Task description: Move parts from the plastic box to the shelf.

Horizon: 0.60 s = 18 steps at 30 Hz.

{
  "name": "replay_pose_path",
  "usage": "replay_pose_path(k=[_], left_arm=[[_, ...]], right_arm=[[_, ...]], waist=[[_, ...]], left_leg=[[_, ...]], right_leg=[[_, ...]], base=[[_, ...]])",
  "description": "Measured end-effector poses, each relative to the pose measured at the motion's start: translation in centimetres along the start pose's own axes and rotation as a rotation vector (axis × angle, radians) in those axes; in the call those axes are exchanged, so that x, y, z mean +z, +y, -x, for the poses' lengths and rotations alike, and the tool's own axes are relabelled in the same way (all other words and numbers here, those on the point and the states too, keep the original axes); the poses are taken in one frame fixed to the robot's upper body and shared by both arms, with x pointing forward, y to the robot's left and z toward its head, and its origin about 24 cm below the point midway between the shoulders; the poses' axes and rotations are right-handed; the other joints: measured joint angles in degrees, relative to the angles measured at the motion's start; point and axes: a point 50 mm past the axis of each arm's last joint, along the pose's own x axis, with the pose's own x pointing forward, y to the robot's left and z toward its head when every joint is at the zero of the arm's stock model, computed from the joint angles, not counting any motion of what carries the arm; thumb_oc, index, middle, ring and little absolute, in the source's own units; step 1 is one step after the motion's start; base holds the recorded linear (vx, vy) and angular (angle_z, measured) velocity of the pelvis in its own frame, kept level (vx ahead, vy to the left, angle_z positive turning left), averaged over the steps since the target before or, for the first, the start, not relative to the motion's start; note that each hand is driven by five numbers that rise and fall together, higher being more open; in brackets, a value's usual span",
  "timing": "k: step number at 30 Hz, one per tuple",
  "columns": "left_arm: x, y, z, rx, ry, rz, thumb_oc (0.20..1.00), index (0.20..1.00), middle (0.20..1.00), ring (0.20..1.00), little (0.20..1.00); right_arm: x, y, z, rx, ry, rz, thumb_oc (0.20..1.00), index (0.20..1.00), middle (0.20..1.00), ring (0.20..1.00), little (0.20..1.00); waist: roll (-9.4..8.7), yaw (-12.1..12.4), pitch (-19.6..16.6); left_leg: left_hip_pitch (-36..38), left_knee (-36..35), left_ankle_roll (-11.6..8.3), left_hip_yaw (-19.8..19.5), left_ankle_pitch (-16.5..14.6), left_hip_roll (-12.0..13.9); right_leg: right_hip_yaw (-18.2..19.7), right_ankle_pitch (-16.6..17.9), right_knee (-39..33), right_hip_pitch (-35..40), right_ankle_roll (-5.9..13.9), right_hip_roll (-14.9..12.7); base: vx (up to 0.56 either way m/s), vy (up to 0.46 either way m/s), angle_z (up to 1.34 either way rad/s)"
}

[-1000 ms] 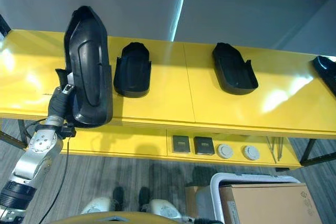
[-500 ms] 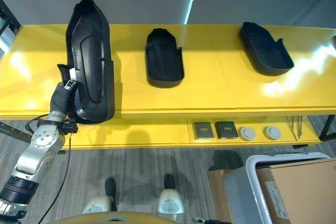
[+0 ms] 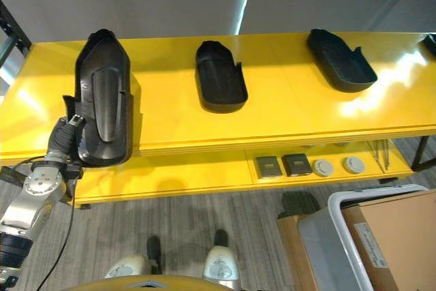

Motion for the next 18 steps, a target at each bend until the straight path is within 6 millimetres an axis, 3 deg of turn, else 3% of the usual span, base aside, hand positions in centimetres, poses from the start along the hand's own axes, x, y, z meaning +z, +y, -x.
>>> replay_pose_path(k=[4, 6, 9, 11, 12, 15, 18], left_arm=[[-0.4, 0.1, -0.5, 0.011, 0.046, -0.068, 0.2, 0.2, 0.2, 0.2, 0.2], [-1.2, 1.0, -0.8, 0.038, 0.1, -0.113, 0.2, 0.2, 0.2, 0.2, 0.2], [-2.2, 3.8, -2.0, 0.106, 0.202, -0.247, 0.2, 0.2, 0.2, 0.2, 0.2], [-2.7, 7.0, -3.2, 0.18, 0.295, -0.338, 0.2, 0.2, 0.2, 0.2, 0.2], [-2.8, 7.5, -3.3, 0.195, 0.312, -0.347, 0.2, 0.2, 0.2, 0.2, 0.2], [-2.1, 12.4, -4.8, 0.313, 0.448, -0.486, 0.2, 0.2, 0.2, 0.2, 0.2], [-1.1, 13.6, -5.5, 0.321, 0.471, -0.576, 0.2, 0.2, 0.2, 0.2, 0.2]], right_arm=[[-1.3, -0.8, 0.1, -0.02, 0.033, 0.032, 1.0, 1.0, 1.0, 1.0, 1.0], [-1.4, -1.7, 0.2, -0.04, 0.034, 0.037, 1.0, 1.0, 1.0, 1.0, 1.0], [-0.8, -2.6, 0.4, -0.058, 0.012, 0.052, 1.0, 1.0, 1.0, 1.0, 1.0], [-0.8, -2.9, 0.5, -0.057, 0.015, 0.067, 1.0, 1.0, 1.0, 1.0, 1.0], [-0.8, -3.0, 0.5, -0.058, 0.02, 0.072, 1.0, 1.0, 1.0, 1.0, 1.0], [-1.8, -2.7, 0.5, -0.029, 0.072, 0.129, 1.0, 1.0, 1.0, 1.0, 1.0], [-1.8, -2.5, 0.5, -0.015, 0.076, 0.151, 1.0, 1.0, 1.0, 1.0, 1.0]], waist=[[0.17, -0.7, -2.4], [0.03, -1.0, -4.5], [-0.01, -2.3, -5.3], [0.04, -3.1, -5.4], [0.07, -3.3, -5.4], [0.21, -4.6, -5.4], [0.38, -4.8, -5.3]], left_leg=[[-0.5, -0.8, -1.52, -1.7, 1.0, 2.5], [0.0, -1.0, -1.82, -1.5, 1.4, 3.4], [0.9, -1.0, -2.36, -1.3, 1.3, 4.2], [1.0, -1.0, -2.69, -1.2, 1.5, 4.4], [1.0, -1.0, -2.69, -1.2, 1.5, 4.4], [0.8, -1.0, -2.75, -0.1, 1.5, 4.1], [-0.2, -1.0, -2.61, 0.2, 1.6, 3.9]], right_leg=[[0.3, 2.0, -6.2, 3.7, -0.95, 3.5], [0.2, 2.7, -8.1, 4.2, -1.8, 4.6], [0.2, 2.6, -8.4, 5.2, -2.47, 5.7], [0.3, 2.8, -8.4, 5.2, -3.01, 5.9], [0.3, 2.8, -8.4, 5.2, -3.03, 5.9], [1.3, 2.9, -8.4, 4.4, -2.85, 5.7], [1.9, 3.2, -7.9, 3.0, -2.86, 5.6]], base=[[0.1, -0.107, 0.12], [0.12, -0.074, -0.02], [0.12, -0.039, -0.05], [0.05, -0.01, -0.05], [0.06, -0.008, -0.05], [0.01, 0.002, -0.12], [0.01, 0.018, -0.1]])
